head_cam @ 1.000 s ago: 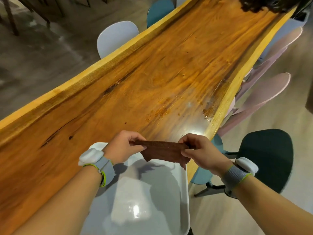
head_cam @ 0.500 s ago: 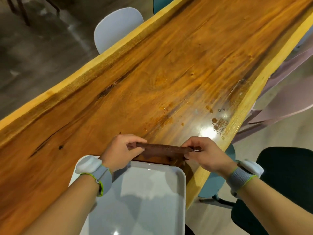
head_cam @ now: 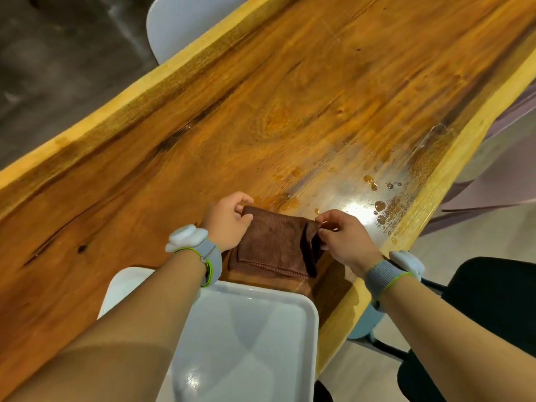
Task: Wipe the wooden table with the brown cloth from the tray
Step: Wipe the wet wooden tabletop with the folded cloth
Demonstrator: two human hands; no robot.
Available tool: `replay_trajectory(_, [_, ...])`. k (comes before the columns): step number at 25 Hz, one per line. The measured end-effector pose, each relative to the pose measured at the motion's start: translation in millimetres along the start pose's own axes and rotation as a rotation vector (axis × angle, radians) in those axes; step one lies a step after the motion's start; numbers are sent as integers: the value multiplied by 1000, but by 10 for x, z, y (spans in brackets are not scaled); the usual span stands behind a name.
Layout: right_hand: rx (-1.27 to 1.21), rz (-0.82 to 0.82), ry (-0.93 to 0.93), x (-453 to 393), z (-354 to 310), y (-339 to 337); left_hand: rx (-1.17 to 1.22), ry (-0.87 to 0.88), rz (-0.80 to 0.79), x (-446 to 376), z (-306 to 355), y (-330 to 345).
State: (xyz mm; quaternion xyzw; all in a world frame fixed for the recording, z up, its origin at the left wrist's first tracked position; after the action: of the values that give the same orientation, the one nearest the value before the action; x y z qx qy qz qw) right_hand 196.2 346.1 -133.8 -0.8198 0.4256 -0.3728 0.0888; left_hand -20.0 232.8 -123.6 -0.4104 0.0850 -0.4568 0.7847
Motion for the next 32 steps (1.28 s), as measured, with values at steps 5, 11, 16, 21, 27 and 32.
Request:
replay_trajectory(5, [348, 183, -403, 226, -161, 27, -163, 265, -11, 254, 175, 239])
replay_trajectory(11, [541, 32, -556, 382, -55, 762, -468, 396, -118, 452, -2, 670])
replay_trajectory(16, [670, 161, -593, 242, -48, 861, -563, 388, -44, 338, -45, 684])
replay_trajectory(21, [718, 190, -539, 11, -202, 901, -608, 392, -20, 144, 4, 644])
replay_trajectory(27, [685, 200, -579, -72, -215, 844, -597, 392, -15, 49, 54, 628])
replay_trajectory(32, [738, 283, -550, -219, -250, 822, -570, 426, -6, -103, 88, 612])
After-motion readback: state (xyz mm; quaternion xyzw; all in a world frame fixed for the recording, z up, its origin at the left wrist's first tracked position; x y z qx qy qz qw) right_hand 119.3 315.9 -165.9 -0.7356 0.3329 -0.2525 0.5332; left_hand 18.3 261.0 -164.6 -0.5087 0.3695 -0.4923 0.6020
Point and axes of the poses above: each hand's wrist, its own x-axis away from the middle knuckle, its own y-axis out of the palm, z = x × y, the point moved 5 cm from there along -x, towards the middle knuckle, and after that the axes turned 5 degrees about z, right-handed, at the moved point
